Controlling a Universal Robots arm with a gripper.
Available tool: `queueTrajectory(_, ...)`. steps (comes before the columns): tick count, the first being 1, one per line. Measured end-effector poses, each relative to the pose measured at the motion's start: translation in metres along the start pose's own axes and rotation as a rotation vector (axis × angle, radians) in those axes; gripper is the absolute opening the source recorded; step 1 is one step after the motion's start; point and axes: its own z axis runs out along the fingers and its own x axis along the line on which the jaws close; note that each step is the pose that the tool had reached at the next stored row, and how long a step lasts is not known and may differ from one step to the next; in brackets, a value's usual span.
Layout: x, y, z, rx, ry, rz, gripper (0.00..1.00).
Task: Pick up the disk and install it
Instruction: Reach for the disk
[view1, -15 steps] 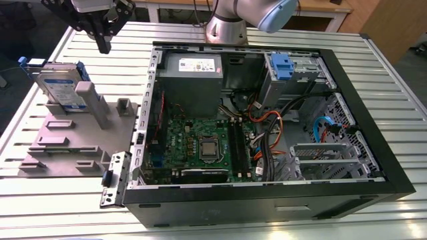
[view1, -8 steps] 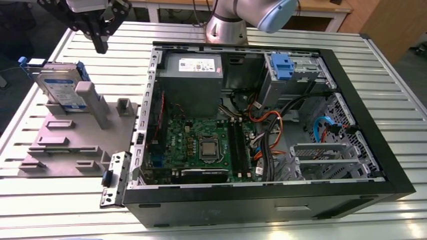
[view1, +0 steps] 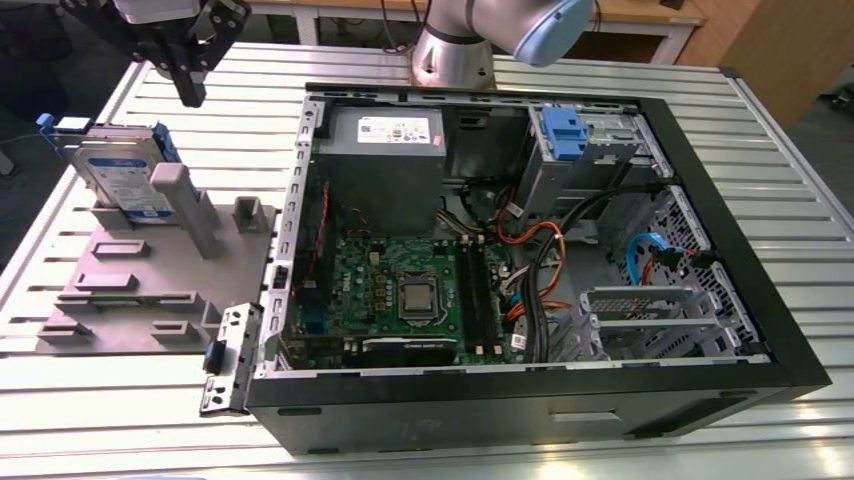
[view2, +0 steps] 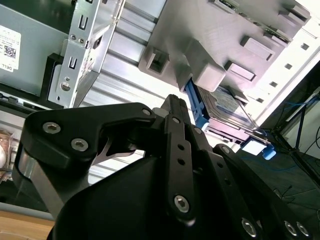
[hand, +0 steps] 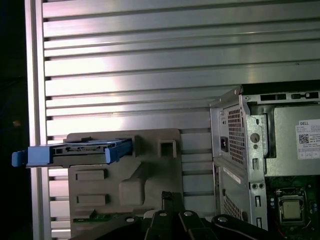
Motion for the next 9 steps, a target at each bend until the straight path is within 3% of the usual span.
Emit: queueTrajectory(9,0.0027,-0.0002,0.0001,-0.0001,-0.0003,0.0,0.11)
